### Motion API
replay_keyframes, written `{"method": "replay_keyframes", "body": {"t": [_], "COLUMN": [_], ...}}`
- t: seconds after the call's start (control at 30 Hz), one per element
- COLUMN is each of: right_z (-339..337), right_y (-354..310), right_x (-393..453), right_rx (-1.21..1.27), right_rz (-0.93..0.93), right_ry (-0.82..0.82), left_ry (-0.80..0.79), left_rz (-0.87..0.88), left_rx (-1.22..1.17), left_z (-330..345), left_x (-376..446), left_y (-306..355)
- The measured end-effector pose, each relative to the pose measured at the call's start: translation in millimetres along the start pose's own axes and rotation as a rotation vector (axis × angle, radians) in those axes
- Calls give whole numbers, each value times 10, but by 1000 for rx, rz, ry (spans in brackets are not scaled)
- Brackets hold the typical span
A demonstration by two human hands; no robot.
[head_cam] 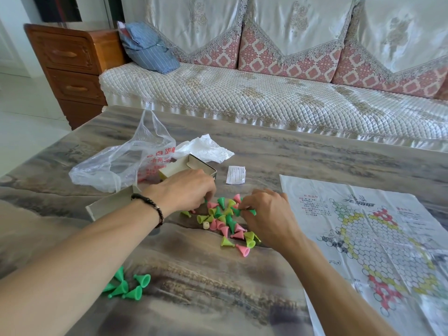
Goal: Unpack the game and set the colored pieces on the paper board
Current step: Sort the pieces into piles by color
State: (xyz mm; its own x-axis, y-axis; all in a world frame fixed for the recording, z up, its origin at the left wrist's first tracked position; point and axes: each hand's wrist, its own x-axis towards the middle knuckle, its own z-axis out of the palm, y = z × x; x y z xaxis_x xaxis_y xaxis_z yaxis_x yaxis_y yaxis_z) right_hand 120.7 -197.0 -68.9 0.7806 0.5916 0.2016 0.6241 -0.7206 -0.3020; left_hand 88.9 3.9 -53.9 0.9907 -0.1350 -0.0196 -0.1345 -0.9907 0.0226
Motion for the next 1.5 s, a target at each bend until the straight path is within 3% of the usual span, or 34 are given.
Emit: {"method": "replay_keyframes", "body": {"t": [0.33, 0.57, 0.93, 1.27, 1.5], "right_z": [19, 58, 320, 341, 442], "right_y": [-172, -411, -1079, -1139, -1266], "right_x": [-141, -347, -729, -840, -835], "right_rx": [101, 206, 272, 277, 296], "right_rz": [-94, -109, -130, -108, -103], "right_ry": [106, 46, -153, -200, -153], "left_ry": [-20, 44, -323, -126, -133], "left_rz": [-106, -121, -188, -159, -145], "left_rx": [-156, -333, -347, -433, -454], "left_z": [-109, -367, -101, 26, 45], "left_x": [-149, -538, -1325, -1484, -1520], "left_y": [-38, 3, -31, -84, -108]}}
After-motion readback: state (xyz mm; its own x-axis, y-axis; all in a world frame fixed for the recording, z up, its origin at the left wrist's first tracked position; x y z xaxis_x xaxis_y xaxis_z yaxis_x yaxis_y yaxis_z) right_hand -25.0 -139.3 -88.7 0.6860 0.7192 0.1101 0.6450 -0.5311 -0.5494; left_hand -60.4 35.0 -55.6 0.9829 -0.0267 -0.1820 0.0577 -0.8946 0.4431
